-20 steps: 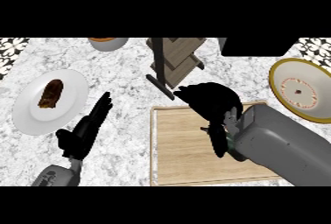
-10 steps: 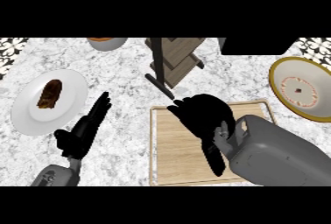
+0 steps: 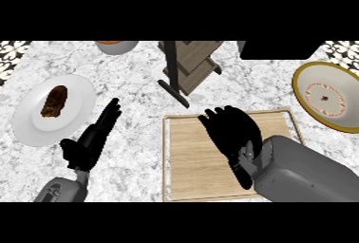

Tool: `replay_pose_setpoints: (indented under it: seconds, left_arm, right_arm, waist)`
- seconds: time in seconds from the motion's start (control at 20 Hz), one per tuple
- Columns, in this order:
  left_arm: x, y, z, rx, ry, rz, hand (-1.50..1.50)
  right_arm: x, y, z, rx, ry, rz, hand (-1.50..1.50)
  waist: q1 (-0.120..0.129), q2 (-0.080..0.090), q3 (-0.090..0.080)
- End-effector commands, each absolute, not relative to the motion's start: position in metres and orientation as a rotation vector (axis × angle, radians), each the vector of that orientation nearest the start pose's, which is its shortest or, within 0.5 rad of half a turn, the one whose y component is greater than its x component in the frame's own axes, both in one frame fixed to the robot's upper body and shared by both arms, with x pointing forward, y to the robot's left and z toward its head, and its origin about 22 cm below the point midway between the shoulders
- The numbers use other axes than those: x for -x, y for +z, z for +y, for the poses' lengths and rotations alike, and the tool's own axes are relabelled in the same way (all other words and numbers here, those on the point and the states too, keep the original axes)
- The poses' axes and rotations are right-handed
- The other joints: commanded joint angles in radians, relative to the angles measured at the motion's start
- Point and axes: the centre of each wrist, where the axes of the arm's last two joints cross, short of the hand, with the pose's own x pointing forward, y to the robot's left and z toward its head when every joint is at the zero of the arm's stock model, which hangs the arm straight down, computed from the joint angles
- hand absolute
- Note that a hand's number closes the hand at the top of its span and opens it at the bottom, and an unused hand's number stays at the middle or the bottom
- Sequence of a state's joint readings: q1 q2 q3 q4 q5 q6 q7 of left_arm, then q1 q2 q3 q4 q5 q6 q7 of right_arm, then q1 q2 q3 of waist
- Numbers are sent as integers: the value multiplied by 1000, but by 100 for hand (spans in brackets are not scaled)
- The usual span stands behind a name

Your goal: Pick the eggplant from the tray and place it in the tiered basket

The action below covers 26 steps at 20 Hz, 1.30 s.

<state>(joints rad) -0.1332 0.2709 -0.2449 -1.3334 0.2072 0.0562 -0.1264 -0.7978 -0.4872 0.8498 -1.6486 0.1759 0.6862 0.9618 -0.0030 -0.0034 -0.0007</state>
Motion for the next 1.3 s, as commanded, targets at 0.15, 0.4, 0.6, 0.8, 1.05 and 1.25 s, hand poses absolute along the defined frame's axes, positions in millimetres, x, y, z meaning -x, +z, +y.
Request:
replay_pose_setpoints:
  seconds: [0.15, 0.4, 0.6, 0.8, 1.05, 1.25]
  left_arm:
    - [-265, -26, 234, 67, -224, -1539, 0]
    - [-260, -29, 230, 85, -219, -1527, 0]
    - [-267, -26, 239, 83, -237, -1536, 0]
    - [-274, -22, 235, 64, -222, -1542, 0]
    - [-261, -28, 242, 66, -211, -1547, 0]
    - [-272, -2, 246, 69, -240, -1521, 0]
  right_arm:
    - [-261, 99, -88, 737, 1828, -664, -150]
    - [-283, 95, -122, 770, 1822, -645, -150]
    - [-276, 82, -138, 802, 1786, -614, -150]
    - [-306, 83, -115, 782, 1775, -603, -150]
    - [-299, 64, -133, 758, 1788, -585, -150]
    - [-286, 50, -149, 744, 1795, -583, -150]
  waist:
    - [2, 2, 1]
    - [6, 3, 1]
    - [2, 3, 1]
    - [8, 4, 1]
    - [8, 4, 1]
    - [5, 3, 1]
